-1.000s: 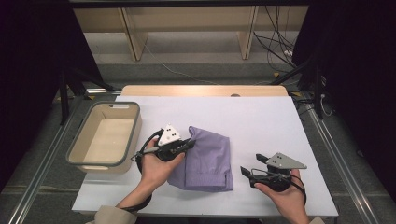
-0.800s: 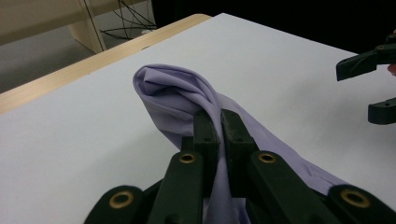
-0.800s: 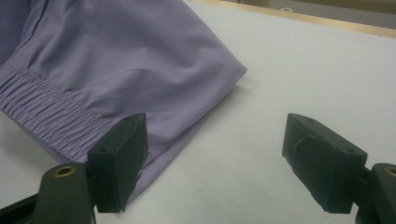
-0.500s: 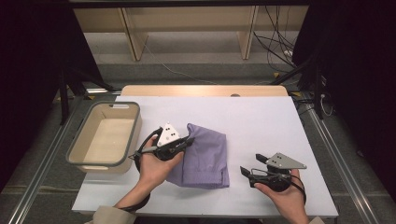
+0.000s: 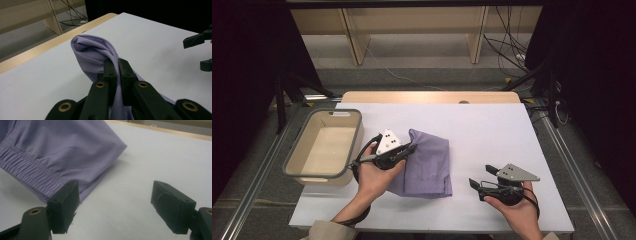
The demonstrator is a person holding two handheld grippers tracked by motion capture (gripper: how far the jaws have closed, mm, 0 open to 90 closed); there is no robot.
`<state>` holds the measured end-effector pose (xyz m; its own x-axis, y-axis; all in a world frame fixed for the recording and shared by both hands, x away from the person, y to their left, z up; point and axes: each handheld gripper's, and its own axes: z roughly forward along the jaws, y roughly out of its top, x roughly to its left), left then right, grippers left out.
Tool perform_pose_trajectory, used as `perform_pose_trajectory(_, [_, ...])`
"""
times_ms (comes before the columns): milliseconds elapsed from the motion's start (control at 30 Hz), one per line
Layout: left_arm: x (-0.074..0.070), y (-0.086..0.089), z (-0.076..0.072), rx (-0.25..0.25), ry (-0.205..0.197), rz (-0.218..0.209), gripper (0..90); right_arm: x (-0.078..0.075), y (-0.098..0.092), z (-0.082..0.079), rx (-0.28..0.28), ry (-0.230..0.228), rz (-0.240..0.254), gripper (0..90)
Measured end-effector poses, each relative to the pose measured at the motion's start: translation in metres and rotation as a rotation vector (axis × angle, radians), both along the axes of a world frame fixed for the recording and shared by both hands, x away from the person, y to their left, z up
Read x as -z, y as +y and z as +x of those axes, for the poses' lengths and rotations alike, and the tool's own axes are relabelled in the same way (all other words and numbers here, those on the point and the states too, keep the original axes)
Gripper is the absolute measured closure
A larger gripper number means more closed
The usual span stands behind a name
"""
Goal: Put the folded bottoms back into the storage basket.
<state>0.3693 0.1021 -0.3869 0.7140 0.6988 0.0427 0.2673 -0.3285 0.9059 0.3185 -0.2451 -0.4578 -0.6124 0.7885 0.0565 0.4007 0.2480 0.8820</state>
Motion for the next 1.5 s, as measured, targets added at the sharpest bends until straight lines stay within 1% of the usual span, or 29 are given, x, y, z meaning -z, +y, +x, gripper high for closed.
perform_pose_trajectory(67, [-0.001, 0.001, 0.0, 0.001, -0.006, 0.006, 85.5, 0.0, 0.0, 0.0, 0.0, 0.0, 0.0, 23.7])
perform_pose_trajectory(267, [-0.003, 0.003, 0.001, -0.006, -0.007, -0.003, 85.5, 0.0, 0.0, 0.0, -0.001, -0.002, 0.0, 23.8])
perform_pose_trajectory(767, [-0.01, 0.008, 0.0, -0.013, -0.031, -0.004, 85.6, 0.0, 0.001, 0.0, -0.002, -0.002, 0.0, 23.8])
perform_pose_trajectory(1167, [-0.017, 0.014, 0.0, -0.027, -0.055, 0.002, 85.6, 0.0, 0.001, 0.0, -0.003, -0.005, 0.0, 23.8])
perform_pose_trajectory(1500, [-0.02, 0.017, 0.0, -0.04, -0.074, -0.004, 85.5, 0.0, 0.001, 0.0, -0.004, -0.007, 0.001, 23.8])
